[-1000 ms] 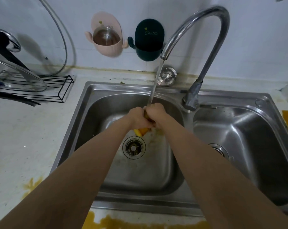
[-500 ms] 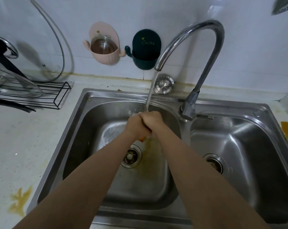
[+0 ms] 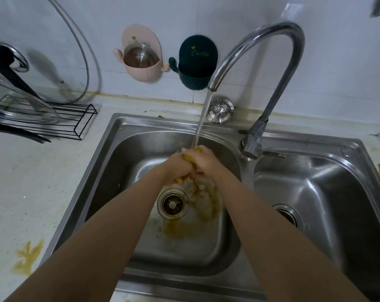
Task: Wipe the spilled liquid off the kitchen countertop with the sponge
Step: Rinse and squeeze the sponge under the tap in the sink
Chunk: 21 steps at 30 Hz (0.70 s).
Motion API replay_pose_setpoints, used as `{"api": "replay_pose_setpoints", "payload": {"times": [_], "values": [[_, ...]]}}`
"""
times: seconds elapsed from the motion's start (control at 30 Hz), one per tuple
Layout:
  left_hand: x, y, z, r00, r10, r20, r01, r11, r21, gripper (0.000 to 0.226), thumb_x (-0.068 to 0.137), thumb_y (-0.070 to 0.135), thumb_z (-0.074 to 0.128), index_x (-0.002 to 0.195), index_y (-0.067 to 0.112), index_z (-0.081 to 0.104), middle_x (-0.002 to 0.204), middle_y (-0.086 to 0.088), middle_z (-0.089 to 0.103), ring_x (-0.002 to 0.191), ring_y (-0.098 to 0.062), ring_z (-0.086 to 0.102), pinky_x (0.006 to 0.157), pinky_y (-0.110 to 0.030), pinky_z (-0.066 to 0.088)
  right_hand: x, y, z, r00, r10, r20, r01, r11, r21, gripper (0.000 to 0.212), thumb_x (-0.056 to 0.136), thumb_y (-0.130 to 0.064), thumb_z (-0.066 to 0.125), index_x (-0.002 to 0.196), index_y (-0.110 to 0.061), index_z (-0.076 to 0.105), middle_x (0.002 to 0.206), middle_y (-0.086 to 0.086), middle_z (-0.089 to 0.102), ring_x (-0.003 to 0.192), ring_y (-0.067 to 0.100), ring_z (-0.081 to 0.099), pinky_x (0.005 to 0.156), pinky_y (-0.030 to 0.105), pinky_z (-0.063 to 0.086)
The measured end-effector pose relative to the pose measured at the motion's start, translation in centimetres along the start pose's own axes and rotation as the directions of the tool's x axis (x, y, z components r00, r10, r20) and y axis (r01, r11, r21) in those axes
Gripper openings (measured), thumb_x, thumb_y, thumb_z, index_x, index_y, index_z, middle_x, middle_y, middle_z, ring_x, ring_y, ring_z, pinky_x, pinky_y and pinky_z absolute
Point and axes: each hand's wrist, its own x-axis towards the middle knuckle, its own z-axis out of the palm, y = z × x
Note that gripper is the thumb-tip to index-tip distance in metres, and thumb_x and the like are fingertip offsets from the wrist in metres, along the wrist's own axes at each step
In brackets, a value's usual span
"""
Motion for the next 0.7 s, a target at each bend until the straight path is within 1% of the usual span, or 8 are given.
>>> {"api": "replay_pose_setpoints", "payload": {"times": [0.1,0.2,0.27,0.33,0.4,0.47,0.57,0.7], "values": [[0.2,-0.6,-1.2,0.992,-0.087,0.089,0.100,0.981,-0.166,0.041,0.078,0.005,0.068,0.116,0.001,0.051,0.083,-0.008,0.052,0.067,-0.015,0.051,0.056,-0.022,0.046,-0.4,1.0,-1.0,0.997,-0.013,0.078,-0.007,0.968,0.253,0.030,0.088,-0.012,0.059,0.116,-0.006,0.053,0.099,0.009,0.057,0.080,0.016,0.057,0.056,0.019,0.053],[-0.1,-1.0,-0.8,0.996,-0.070,-0.061,0.057,0.979,-0.193,0.033,0.080,0.018,0.073,0.103,0.011,0.051,0.094,-0.007,0.055,0.082,-0.018,0.057,0.067,-0.028,0.052,0.5,0.8,-0.4,0.992,0.018,-0.122,-0.008,0.997,0.079,0.029,0.083,-0.006,0.063,0.111,-0.007,0.057,0.106,0.012,0.059,0.089,0.023,0.060,0.066,0.033,0.057],[0.1,-1.6,-0.2,0.982,-0.117,-0.146,0.055,0.927,-0.372,0.050,0.081,0.032,0.071,0.120,0.010,0.048,0.109,-0.009,0.054,0.096,-0.024,0.057,0.074,-0.036,0.056,1.1,0.5,-0.1,0.964,0.144,-0.223,-0.122,0.987,0.109,0.027,0.080,-0.008,0.065,0.106,-0.008,0.058,0.101,0.013,0.060,0.088,0.026,0.061,0.071,0.036,0.057],[0.6,-2.0,0.6,0.968,-0.160,-0.195,0.049,0.876,-0.479,0.064,0.083,0.041,0.067,0.130,0.005,0.044,0.119,-0.011,0.053,0.106,-0.028,0.056,0.079,-0.041,0.056,1.0,0.2,0.0,0.946,0.293,-0.137,-0.246,0.927,0.283,0.023,0.084,-0.015,0.063,0.105,-0.006,0.055,0.089,0.013,0.057,0.076,0.023,0.059,0.066,0.031,0.055],[1.3,-2.4,1.0,0.938,-0.194,-0.289,0.017,0.855,-0.518,0.060,0.085,0.045,0.063,0.125,0.003,0.049,0.121,-0.015,0.056,0.107,-0.030,0.058,0.080,-0.043,0.057,1.1,0.2,0.2,0.943,0.329,-0.041,-0.298,0.895,0.333,0.032,0.087,-0.020,0.060,0.113,-0.004,0.052,0.097,0.015,0.056,0.078,0.023,0.057,0.062,0.030,0.055],[1.9,-2.8,1.1,0.884,-0.219,-0.413,0.023,0.903,-0.429,0.051,0.092,0.046,0.051,0.119,0.004,0.055,0.118,-0.018,0.059,0.105,-0.033,0.060,0.087,-0.046,0.054,1.4,0.5,0.8,0.946,0.320,-0.053,-0.300,0.924,0.236,0.036,0.091,-0.024,0.056,0.119,-0.003,0.051,0.096,0.015,0.058,0.075,0.023,0.058,0.064,0.030,0.055],[2.2,-2.8,1.2,0.870,-0.177,-0.459,0.085,0.973,-0.214,0.048,0.100,0.039,0.037,0.118,0.000,0.057,0.114,-0.024,0.061,0.105,-0.037,0.060,0.092,-0.044,0.050,1.2,0.7,1.9,0.964,0.241,-0.110,-0.231,0.969,0.092,0.033,0.095,-0.032,0.048,0.111,-0.004,0.056,0.076,0.010,0.055,0.057,0.017,0.049,0.049,0.027,0.043],[2.6,-2.1,1.6,0.890,-0.066,-0.451,0.108,0.992,0.069,0.037,0.100,0.024,0.039,0.120,-0.005,0.053,0.108,-0.024,0.062,0.095,-0.038,0.063,0.080,-0.038,0.055,1.8,1.1,3.1,0.981,0.133,-0.142,-0.126,0.991,0.053,0.039,0.097,-0.029,0.041,0.127,-0.006,0.042,0.109,0.017,0.059,0.067,0.019,0.051,0.042,0.023,0.036]]}}
